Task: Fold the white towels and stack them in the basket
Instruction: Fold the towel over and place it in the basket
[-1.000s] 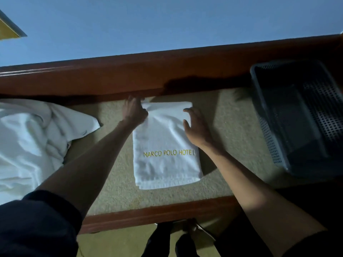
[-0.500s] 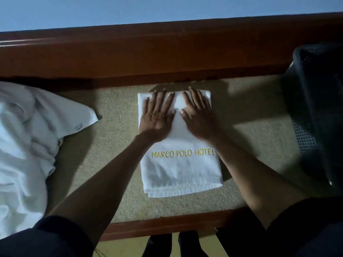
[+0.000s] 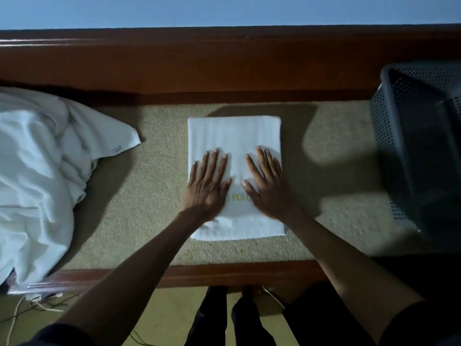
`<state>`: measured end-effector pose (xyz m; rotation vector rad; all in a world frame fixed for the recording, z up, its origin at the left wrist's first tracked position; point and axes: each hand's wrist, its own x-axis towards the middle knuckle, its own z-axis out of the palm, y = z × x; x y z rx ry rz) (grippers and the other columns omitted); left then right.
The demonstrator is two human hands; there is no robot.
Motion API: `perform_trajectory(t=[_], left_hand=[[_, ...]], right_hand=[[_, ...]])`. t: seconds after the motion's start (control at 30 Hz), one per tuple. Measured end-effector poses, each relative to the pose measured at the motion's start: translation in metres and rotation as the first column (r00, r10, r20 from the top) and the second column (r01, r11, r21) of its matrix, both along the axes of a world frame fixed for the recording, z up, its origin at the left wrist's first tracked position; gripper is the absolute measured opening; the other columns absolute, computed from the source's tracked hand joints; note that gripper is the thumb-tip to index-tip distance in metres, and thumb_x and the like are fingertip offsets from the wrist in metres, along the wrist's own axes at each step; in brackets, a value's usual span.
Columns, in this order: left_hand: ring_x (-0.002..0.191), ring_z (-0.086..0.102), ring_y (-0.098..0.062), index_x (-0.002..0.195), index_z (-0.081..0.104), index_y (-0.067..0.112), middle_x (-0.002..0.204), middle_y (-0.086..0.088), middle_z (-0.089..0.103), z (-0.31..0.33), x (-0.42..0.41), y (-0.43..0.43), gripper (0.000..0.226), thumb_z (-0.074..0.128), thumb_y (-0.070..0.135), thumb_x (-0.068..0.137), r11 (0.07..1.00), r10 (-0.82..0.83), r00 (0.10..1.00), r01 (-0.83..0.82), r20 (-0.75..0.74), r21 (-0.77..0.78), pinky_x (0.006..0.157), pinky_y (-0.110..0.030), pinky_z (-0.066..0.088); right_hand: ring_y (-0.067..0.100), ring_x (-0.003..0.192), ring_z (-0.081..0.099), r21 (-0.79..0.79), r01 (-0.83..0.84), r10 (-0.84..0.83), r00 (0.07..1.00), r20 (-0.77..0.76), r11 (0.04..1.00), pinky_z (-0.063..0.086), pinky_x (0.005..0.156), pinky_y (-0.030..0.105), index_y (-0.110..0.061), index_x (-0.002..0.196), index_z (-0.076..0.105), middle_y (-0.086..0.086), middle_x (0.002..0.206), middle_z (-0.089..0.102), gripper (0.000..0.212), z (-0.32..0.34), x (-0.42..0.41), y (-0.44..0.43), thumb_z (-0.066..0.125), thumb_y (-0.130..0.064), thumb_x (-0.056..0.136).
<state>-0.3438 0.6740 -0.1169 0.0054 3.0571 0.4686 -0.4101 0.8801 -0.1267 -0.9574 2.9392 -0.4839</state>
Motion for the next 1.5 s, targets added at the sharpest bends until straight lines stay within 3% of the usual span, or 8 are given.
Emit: perform_trajectory(t=[0.27, 0.43, 0.8, 1.0, 1.1, 1.2, 1.3, 1.5], left_hand=[[0.159, 0.000, -0.025, 0.165, 0.010, 0.022, 0.173, -0.005, 0.000, 0.003, 0.090, 0.000, 0.064, 0.023, 0.050, 0.109, 0.990, -0.104, 0.991, 0.111, 0.083, -0.086, 0.126, -0.053, 0.016], [0.158, 0.014, -0.024, 0.157, 0.037, 0.018, 0.170, -0.008, 0.019, 0.038, 0.055, 0.023, 0.061, 0.036, 0.052, 0.106, 0.992, 0.088, 0.995, -0.090, 0.037, 0.087, 0.127, -0.047, 0.008], [0.159, -0.006, -0.021, 0.165, 0.005, 0.024, 0.172, -0.002, -0.002, -0.006, 0.032, 0.077, 0.066, 0.021, 0.054, 0.108, 0.994, -0.103, 0.994, 0.104, 0.028, -0.016, 0.128, -0.046, -0.002], [0.159, -0.006, -0.018, 0.165, 0.005, 0.023, 0.173, 0.000, -0.002, -0.004, 0.096, 0.069, 0.066, 0.027, 0.051, 0.109, 0.978, -0.206, 0.979, 0.206, 0.001, -0.026, 0.128, -0.047, 0.003], [0.158, 0.012, -0.016, 0.163, 0.025, 0.026, 0.171, 0.002, 0.015, 0.006, 0.117, 0.064, 0.065, 0.035, 0.055, 0.105, 0.971, -0.207, 0.977, 0.198, 0.048, 0.137, 0.128, -0.041, 0.014], [0.109, 0.071, -0.008, 0.113, 0.078, 0.025, 0.119, 0.008, 0.075, 0.040, 0.107, 0.045, 0.046, 0.051, 0.056, 0.093, 0.909, 0.057, 0.997, -0.071, 0.045, 0.410, 0.094, -0.037, 0.058], [0.069, 0.070, 0.003, 0.089, 0.077, 0.027, 0.077, 0.015, 0.075, 0.068, 0.077, 0.013, 0.029, 0.061, 0.051, 0.090, 0.825, 0.357, 0.932, -0.346, 0.063, 0.446, 0.066, -0.029, 0.059], [0.113, 0.064, -0.025, 0.140, 0.051, 0.013, 0.130, -0.009, 0.063, 0.058, 0.012, -0.038, 0.066, 0.071, 0.052, 0.091, 0.482, 0.602, 0.686, -0.720, 0.408, 0.500, 0.087, -0.033, 0.048]], right_hand=[[0.029, 0.157, 0.009, -0.014, -0.052, 0.053, 0.998, 0.042, 0.999, 0.019, 0.125, 0.048, -0.011, 0.159, 0.028, 0.015, 0.168, 0.014, 0.067, -0.001, 0.063, 0.048, 0.041, -0.046, 0.104], [0.024, 0.157, 0.002, -0.021, -0.048, 0.050, 0.991, 0.124, 0.999, 0.017, 0.126, 0.045, -0.012, 0.162, 0.016, 0.010, 0.170, 0.005, 0.066, -0.006, 0.089, 0.075, 0.029, -0.046, 0.108], [0.019, 0.150, 0.030, -0.225, 0.196, -0.116, 0.939, 0.324, 0.954, 0.031, 0.121, 0.036, -0.021, 0.155, 0.041, 0.005, 0.161, 0.038, 0.050, -0.001, 0.112, 0.110, 0.030, -0.040, 0.110], [0.022, 0.099, 0.066, -0.383, 0.348, -0.208, 0.909, 0.360, 0.856, 0.050, 0.087, 0.035, -0.016, 0.124, 0.065, 0.002, 0.104, 0.071, 0.035, 0.015, 0.095, 0.092, 0.040, -0.032, 0.106], [0.022, 0.091, 0.066, -0.355, 0.463, -0.302, 0.854, 0.425, 0.812, 0.046, 0.078, 0.030, -0.015, 0.123, 0.062, 0.001, 0.103, 0.071, 0.029, 0.028, 0.081, 0.081, 0.044, -0.031, 0.107], [0.025, 0.102, 0.067, -0.325, 0.540, -0.337, 0.791, 0.510, 0.776, 0.049, 0.084, 0.032, -0.011, 0.129, 0.058, 0.006, 0.114, 0.072, 0.031, 0.033, 0.063, 0.068, 0.049, -0.030, 0.107], [0.028, 0.105, 0.068, -0.303, 0.615, -0.348, 0.712, 0.610, 0.728, 0.054, 0.086, 0.043, -0.008, 0.126, 0.058, 0.009, 0.116, 0.071, 0.033, 0.036, 0.041, 0.051, 0.051, -0.033, 0.105], [0.028, 0.116, 0.065, -0.200, 0.764, -0.415, 0.527, 0.741, 0.613, 0.051, 0.100, 0.045, -0.006, 0.127, 0.063, 0.011, 0.122, 0.071, 0.080, 0.025, -0.011, 0.025, 0.058, -0.070, 0.079]])
